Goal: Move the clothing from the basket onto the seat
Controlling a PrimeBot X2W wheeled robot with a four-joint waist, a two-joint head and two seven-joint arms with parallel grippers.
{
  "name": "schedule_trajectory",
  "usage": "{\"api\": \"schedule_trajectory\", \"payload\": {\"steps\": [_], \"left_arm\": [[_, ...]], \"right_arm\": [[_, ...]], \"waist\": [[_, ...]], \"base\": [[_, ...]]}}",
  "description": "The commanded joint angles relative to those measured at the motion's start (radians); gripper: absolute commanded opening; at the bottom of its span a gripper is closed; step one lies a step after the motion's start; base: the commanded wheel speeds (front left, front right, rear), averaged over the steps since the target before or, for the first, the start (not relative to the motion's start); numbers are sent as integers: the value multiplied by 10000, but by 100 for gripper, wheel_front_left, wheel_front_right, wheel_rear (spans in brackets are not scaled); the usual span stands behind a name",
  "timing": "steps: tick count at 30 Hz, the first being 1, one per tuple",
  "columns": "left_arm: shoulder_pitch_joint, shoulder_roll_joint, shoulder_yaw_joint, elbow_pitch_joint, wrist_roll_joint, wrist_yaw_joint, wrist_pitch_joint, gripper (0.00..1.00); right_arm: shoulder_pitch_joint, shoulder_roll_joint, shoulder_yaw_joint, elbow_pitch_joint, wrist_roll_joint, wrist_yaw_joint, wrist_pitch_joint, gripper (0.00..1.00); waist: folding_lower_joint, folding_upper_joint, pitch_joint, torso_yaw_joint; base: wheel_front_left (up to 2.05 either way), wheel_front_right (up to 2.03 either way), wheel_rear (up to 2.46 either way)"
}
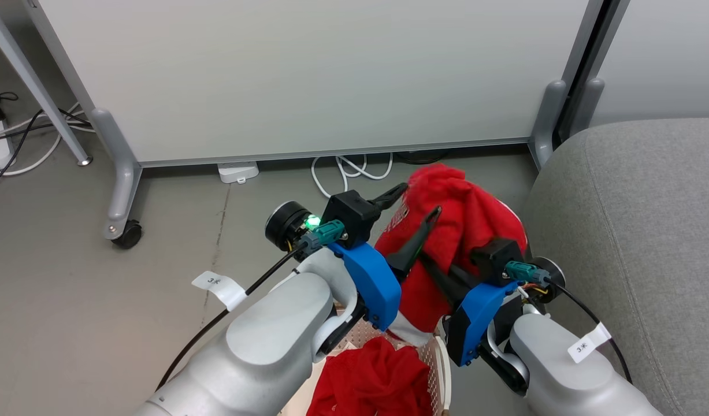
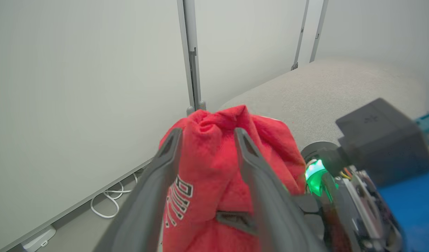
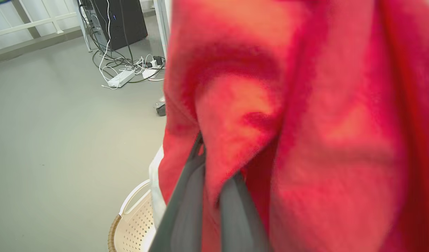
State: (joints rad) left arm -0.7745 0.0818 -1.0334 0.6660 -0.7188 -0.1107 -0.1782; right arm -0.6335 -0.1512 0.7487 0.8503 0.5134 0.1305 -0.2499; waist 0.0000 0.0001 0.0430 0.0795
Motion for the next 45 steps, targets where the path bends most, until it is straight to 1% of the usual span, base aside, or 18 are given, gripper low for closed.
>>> {"api": "schedule_trajectory", "payload": {"steps": [1, 9, 14, 22, 26, 29, 32, 33, 37, 45], "left_arm": [[-114, 30, 18, 43, -13, 83, -98, 100], [84, 73, 109, 111, -73, 218, -338, 100], [360, 158, 273, 123, -101, 401, -595, 100], [1184, 548, 864, -309, 68, 665, -874, 100], [1951, 874, 1719, -1242, 558, 773, -876, 100], [2698, 1116, 2617, -2048, 1103, 926, -878, 100], [3592, 1240, 3577, -2806, 1672, 957, -880, 100], [3592, 1240, 3577, -2806, 1672, 957, -880, 100], [4716, 1248, 4590, -3443, 2422, 763, -881, 100], [6059, 1079, 5988, -3885, 3681, 321, -882, 100]], "right_arm": [[-203, 21, 32, 51, 82, 5, -89, 0], [-257, 13, 153, 156, 167, 5, -129, 0], [-239, -74, 92, 112, 157, 5, -156, 0], [-81, -262, -82, -287, -21, 5, -167, 0], [15, -356, -180, -555, -162, 5, -164, 0], [101, -362, -289, -781, -242, 5, -162, 0], [177, -347, -359, -1016, -368, 5, -80, 0], [177, -347, -359, -1016, -368, 5, -80, 0], [364, -430, -478, -1384, -518, 5, 62, 0], [896, -626, -939, -2284, -846, 5, 419, 0]], "waist": [[0, -1, -9, -4], [0, -1, -9, -40], [0, -1, 7, -44], [0, -1, 40, -96], [0, -1, 78, -204], [0, -1, 109, -340], [0, -1, 124, -496], [0, -1, 124, -496], [0, -1, 125, -633], [0, -1, 112, -893]], "base": [[0, 0, 0], [0, 0, 0], [0, 0, 0], [0, 0, 0], [0, 0, 0], [0, 0, 0], [0, 0, 0], [0, 0, 0], [0, 0, 0], [0, 0, 0]]}}
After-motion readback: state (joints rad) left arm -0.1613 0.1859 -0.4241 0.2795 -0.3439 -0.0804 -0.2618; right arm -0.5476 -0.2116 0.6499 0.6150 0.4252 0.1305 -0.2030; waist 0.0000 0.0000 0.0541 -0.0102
